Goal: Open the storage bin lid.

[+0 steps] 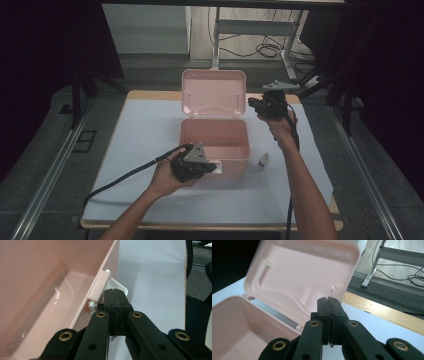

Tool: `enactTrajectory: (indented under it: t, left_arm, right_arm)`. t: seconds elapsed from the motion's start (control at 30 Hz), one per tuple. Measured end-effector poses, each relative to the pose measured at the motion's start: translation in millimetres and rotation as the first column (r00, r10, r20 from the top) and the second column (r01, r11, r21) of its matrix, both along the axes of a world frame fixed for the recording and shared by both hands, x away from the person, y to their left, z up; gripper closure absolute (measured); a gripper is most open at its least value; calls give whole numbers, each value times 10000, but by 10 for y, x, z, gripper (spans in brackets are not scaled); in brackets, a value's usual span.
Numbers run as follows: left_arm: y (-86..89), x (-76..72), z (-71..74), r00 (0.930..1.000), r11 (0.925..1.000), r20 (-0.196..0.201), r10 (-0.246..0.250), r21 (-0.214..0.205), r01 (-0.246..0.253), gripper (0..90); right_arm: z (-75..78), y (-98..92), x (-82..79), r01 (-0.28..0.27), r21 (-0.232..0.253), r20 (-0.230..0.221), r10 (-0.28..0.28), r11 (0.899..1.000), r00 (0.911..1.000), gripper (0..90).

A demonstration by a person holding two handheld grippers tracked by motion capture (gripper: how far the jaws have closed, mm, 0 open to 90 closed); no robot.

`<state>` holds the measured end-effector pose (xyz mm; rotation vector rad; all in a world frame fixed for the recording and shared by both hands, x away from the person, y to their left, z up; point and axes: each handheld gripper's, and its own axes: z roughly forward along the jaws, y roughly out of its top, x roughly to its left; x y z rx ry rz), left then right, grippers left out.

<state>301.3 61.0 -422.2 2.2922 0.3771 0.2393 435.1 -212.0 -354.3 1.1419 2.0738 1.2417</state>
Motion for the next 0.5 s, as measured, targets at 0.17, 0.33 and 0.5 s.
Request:
enactTrajectory:
  t: [0.17, 0.33, 0.5]
  left_arm:
    - [-1, 1, -1, 10000, 10000, -31, -3, -9, 3, 900]
    - [3, 5, -4, 10000, 10000, -39, 20, -48, -20, 900]
    - [3, 0, -5, 10000, 10000, -60, 59, -66, -59, 900]
  right_arm:
    - [-22, -53, -58, -147, -32, -22, 147, 9999, 9999, 882]
    - [-52, -96, -120, -413, -29, -107, 412, 9991, 9991, 858]
    - [-84, -132, -188, -726, -47, -200, 725, 9973, 9972, 809]
